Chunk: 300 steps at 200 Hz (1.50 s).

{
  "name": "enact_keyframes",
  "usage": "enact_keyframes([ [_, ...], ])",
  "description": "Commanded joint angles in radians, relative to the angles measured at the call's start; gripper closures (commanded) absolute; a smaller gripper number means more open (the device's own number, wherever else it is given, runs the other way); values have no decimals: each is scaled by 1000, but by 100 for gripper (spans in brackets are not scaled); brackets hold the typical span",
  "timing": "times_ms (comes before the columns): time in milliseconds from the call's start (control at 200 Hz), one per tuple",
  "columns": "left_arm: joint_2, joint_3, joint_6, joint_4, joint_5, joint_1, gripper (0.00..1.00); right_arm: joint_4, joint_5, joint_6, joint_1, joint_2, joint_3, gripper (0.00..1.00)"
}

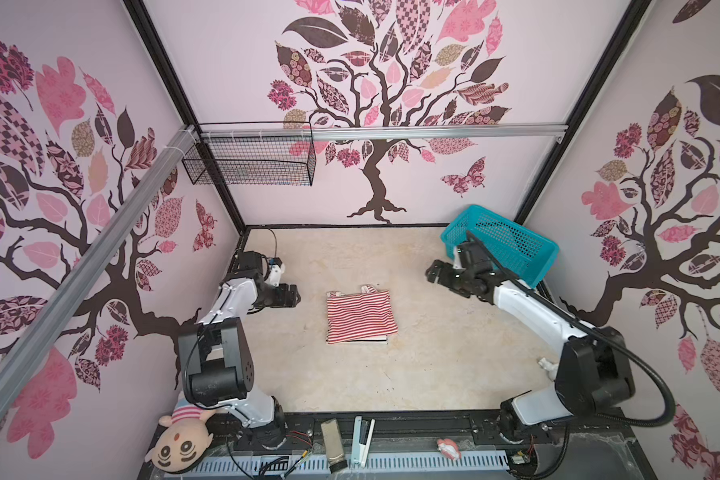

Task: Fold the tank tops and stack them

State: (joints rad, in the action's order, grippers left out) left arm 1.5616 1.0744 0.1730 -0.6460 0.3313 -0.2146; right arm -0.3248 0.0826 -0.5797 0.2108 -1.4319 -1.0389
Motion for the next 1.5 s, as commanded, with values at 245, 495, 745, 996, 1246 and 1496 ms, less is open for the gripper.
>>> enact_keyframes([
  [245,-244,-462,-223,921,132,-29,2,444,-237,205,-236,305,452,0],
  [495,-88,-516,-243,1132,140,-24,2,759,-280,370,-238,315,611,0],
  [745,-51,-549,-167,1239,25,80,2,925,-266,406,-237,238,668,0],
  [996,-32,-580,-154,1293,-97,123,2,1079,-238,442,-237,165,714,0],
  [1246,-12,-719,-152,1564,-280,189,2,1338,-186,436,-238,40,765,0],
  [1496,5,-708,-155,1563,-142,147,2,1497,-117,520,-208,-131,764,0],
])
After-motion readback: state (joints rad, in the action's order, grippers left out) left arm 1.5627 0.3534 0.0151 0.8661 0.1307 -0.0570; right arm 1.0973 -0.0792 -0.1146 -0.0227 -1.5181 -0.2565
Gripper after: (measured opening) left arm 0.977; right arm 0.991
